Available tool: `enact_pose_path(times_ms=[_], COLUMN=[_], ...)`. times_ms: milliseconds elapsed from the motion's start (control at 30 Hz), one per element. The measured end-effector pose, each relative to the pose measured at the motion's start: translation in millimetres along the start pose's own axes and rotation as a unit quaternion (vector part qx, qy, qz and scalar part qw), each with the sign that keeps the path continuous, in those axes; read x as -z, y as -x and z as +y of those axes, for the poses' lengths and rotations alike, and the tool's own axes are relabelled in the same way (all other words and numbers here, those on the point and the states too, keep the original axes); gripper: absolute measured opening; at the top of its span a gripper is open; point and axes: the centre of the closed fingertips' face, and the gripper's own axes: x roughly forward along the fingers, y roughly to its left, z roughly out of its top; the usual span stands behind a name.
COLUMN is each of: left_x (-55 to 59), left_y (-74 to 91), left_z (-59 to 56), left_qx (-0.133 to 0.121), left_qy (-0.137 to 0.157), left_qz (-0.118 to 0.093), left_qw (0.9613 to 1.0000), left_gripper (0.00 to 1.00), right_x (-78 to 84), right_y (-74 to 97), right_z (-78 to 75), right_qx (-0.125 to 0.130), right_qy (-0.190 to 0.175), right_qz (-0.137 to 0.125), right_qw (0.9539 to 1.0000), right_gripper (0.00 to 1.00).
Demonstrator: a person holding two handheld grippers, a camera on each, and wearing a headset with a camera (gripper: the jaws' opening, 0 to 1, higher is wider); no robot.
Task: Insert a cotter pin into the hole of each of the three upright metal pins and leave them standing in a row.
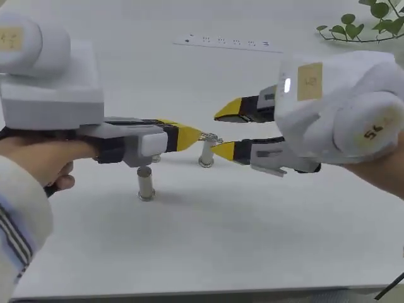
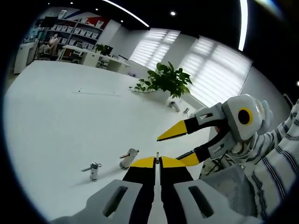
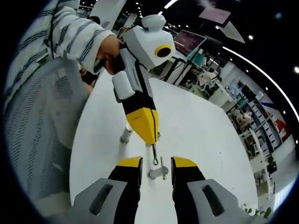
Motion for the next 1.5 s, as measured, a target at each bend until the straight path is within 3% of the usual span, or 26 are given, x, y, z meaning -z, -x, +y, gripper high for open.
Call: enact_pose_path(times_ms=[100, 233, 300, 400, 500, 600, 700, 767, 900, 1267, 1500], left_x=[3.7, 4.9, 6.1, 7.3, 7.5, 9.2, 11.2, 11.1, 12.7, 18.1, 25.8], left_y=[4.8, 12.2, 15.8, 20.4, 24.6, 26.3, 26.8, 28.6, 29.7, 27.2, 28.9], left_z=[0.7, -0.9, -4.1, -8.6, -13.3, -23.8, -29.9, -36.9, -44.1, -47.6, -40.7], left_qx=[0.005, 0.021, 0.034, 0.047, 0.066, 0.084, 0.085, 0.100, 0.113, 0.122, 0.125], left_qy=[-0.017, -0.046, -0.077, -0.093, -0.113, -0.129, -0.149, -0.166, -0.182, -0.187, -0.187], left_qz=[0.008, 0.005, 0.008, 0.010, 0.010, 0.010, 0.012, 0.007, 0.005, 0.020, 0.033], left_qw=[0.9998, 0.9987, 0.9964, 0.9945, 0.9913, 0.9881, 0.9851, 0.9809, 0.9767, 0.9746, 0.9738], left_gripper=[0.00, 0.00, 0.00, 0.00, 0.00, 0.00, 0.00, 0.00, 0.00, 0.00, 0.01], right_x=[-6.0, -3.0, -4.3, -5.5, -4.8, -7.9, -9.6, -9.8, -12.7, -15.1, -15.1], right_y=[3.5, 4.9, 5.4, 5.6, 5.0, 5.1, 5.5, 4.8, 4.5, 5.2, 6.2], right_z=[5.5, 15.6, 21.6, 27.4, 29.7, 33.4, 38.3, 40.8, 45.1, 51.9, 54.8], right_qx=[-0.033, -0.073, -0.093, -0.107, -0.110, -0.122, -0.134, -0.137, -0.147, -0.159, -0.166], right_qy=[-0.072, -0.107, -0.132, -0.161, -0.159, -0.169, -0.169, -0.165, -0.167, -0.157, -0.153], right_qz=[-0.034, -0.040, -0.051, -0.061, -0.062, -0.076, -0.080, -0.078, -0.083, -0.085, -0.085], right_qw=[0.9963, 0.9907, 0.9855, 0.9792, 0.9791, 0.9752, 0.9733, 0.9736, 0.9713, 0.9710, 0.9706], right_gripper=[0.35, 0.38, 0.39, 0.38, 0.35, 0.29, 0.20, 0.15, 0.13, 0.07, 0.06])
